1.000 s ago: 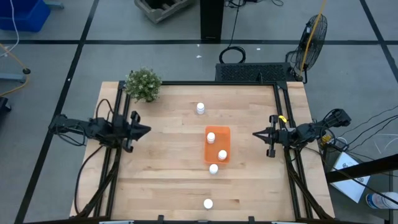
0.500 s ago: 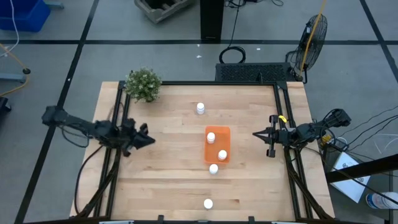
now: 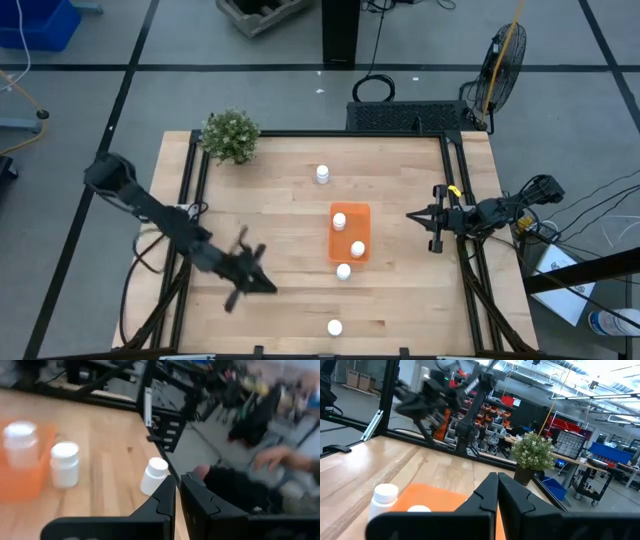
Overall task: Pick and place pill bottles into a basket
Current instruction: Put the bottom white medicine bottle into the orange bin
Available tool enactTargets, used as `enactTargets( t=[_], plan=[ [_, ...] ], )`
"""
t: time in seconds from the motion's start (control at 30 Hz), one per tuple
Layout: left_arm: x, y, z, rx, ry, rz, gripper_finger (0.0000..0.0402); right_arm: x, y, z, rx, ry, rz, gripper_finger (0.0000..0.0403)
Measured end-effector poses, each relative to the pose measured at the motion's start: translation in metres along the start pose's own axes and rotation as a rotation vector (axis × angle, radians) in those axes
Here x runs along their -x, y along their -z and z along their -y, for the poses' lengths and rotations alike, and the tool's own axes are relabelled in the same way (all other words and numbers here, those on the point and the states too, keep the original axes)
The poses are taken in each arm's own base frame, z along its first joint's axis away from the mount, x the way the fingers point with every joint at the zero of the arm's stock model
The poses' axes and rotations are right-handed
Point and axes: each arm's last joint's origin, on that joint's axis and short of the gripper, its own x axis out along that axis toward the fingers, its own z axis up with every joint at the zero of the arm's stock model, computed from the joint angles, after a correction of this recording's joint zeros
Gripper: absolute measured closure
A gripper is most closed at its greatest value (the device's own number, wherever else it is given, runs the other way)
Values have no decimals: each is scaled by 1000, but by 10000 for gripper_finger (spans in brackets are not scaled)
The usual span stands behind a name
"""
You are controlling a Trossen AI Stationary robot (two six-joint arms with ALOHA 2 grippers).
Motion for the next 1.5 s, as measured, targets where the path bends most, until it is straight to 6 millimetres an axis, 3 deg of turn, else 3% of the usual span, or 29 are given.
enactTargets(
  t=[0.4, 0.53, 0.63, 0.83, 1.0, 1.23, 1.5],
  plan=[
    [-118, -30, 24, -181, -25, -279, 364, 0, 0, 0, 0, -1, 0, 399],
    [-143, -23, 28, -255, -89, -410, 317, 0, 0, 0, -1, 0, 1, 399],
    [-160, -32, 31, -249, -144, -368, 259, 0, 0, 0, 0, -1, 0, 399],
    [-174, -49, 33, -182, -179, -354, 142, 0, 0, 0, -2, 0, 3, 399],
    [-173, -52, 33, -190, -214, -362, 82, 0, -1, 0, -4, 2, 7, 399],
    [-176, -45, 25, -192, -278, -373, 62, 0, -1, 0, -7, 4, 12, 398],
    [-196, -14, 12, -225, -276, -415, 62, 0, -1, 0, -6, 3, 10, 399]
  ],
)
